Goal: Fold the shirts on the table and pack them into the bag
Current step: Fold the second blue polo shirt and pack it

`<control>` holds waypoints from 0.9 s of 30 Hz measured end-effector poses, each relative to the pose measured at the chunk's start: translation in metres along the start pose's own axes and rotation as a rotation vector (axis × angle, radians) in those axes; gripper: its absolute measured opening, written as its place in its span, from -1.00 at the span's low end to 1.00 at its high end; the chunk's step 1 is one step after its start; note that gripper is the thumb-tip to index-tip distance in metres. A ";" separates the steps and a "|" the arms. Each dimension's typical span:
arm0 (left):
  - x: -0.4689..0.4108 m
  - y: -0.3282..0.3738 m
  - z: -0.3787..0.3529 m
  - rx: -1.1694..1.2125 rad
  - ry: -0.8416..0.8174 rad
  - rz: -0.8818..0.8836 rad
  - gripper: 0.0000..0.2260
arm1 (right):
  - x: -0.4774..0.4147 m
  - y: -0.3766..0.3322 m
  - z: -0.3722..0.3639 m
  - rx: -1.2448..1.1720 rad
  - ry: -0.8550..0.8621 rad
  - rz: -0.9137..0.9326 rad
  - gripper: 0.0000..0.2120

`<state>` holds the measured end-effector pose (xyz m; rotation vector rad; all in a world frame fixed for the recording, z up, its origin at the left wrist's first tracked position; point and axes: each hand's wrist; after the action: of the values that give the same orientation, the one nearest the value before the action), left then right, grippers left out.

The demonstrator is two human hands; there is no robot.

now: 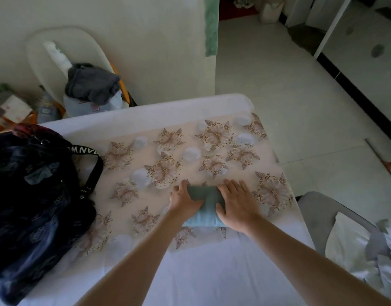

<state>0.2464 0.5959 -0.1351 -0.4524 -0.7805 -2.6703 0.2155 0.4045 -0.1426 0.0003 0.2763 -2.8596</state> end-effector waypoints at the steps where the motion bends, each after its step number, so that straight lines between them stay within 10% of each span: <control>1: -0.004 0.003 0.004 -0.003 -0.033 0.037 -0.25 | -0.001 -0.001 -0.001 -0.027 0.002 0.026 -0.42; 10: -0.011 0.002 0.029 0.167 -0.223 0.143 -0.30 | -0.005 0.004 0.004 -0.184 -0.046 0.113 -0.38; 16: 0.024 -0.027 0.076 0.235 0.010 -0.214 -0.57 | -0.038 -0.025 0.051 -0.212 -0.219 0.169 -0.08; 21: 0.059 -0.084 0.130 0.240 0.177 -0.300 -0.64 | -0.041 -0.107 0.061 -0.114 -0.119 0.242 -0.48; 27: 0.080 -0.184 0.167 0.156 0.388 -0.483 -0.77 | -0.022 -0.209 0.020 -0.010 0.158 0.400 -0.51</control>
<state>0.1377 0.8195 -0.0554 0.3313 -1.0658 -2.9479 0.1826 0.6039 -0.0830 0.2518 0.2857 -2.4627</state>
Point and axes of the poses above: each hand's wrist, its own x-axis away from the middle knuckle, its own z-axis out of the back of the hand, y = z × x, and after that the axes turned 12 degrees about y, right-handed
